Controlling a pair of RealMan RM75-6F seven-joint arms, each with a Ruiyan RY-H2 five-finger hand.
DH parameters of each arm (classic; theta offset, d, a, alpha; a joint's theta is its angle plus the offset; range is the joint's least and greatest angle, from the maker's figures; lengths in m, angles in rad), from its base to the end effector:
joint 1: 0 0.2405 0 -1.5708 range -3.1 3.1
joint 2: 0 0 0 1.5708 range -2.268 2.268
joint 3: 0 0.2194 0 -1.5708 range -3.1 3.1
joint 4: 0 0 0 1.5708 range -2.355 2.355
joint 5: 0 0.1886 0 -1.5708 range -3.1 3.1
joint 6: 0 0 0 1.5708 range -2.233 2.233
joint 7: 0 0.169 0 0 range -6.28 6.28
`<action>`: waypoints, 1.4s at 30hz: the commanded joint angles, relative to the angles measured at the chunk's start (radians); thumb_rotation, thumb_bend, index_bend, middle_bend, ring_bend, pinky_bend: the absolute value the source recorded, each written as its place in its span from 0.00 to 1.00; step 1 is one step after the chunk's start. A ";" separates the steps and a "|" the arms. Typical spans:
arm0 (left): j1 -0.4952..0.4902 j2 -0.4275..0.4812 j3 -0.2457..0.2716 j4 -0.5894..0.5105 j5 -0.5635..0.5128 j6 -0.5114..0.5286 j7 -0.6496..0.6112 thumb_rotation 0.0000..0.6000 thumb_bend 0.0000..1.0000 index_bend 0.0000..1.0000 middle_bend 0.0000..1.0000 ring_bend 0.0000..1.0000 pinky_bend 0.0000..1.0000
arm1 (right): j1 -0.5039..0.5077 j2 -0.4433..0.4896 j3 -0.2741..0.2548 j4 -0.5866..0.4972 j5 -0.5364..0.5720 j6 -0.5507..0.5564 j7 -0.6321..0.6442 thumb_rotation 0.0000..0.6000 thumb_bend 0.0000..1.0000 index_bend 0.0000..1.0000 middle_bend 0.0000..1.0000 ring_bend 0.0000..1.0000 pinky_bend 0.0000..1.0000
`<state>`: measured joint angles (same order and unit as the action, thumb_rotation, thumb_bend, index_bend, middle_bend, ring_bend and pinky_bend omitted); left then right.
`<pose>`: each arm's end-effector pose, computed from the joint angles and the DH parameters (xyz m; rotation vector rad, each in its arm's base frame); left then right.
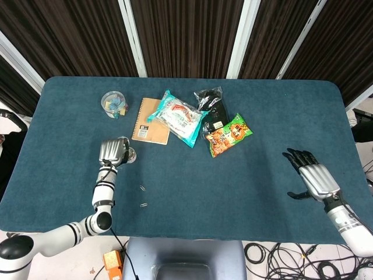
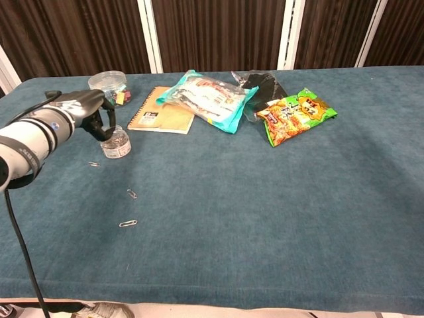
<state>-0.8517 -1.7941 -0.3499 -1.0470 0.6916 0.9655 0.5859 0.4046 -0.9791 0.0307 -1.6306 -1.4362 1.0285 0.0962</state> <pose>-0.1575 0.4068 -0.0074 -1.4817 -1.0106 -0.6910 -0.2493 -0.2719 0.1388 1.7323 -1.0354 0.7343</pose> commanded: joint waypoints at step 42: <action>0.560 0.575 0.546 -0.525 1.035 0.601 -0.500 1.00 0.33 0.00 0.05 0.02 0.09 | -0.280 -0.112 -0.120 0.045 -0.218 0.444 -0.093 1.00 0.06 0.00 0.00 0.00 0.00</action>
<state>-0.4286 -1.2688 0.0641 -1.6770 1.5780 1.4193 0.1874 0.2067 -1.0257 -0.0481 -1.6612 -1.5838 1.3658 0.0154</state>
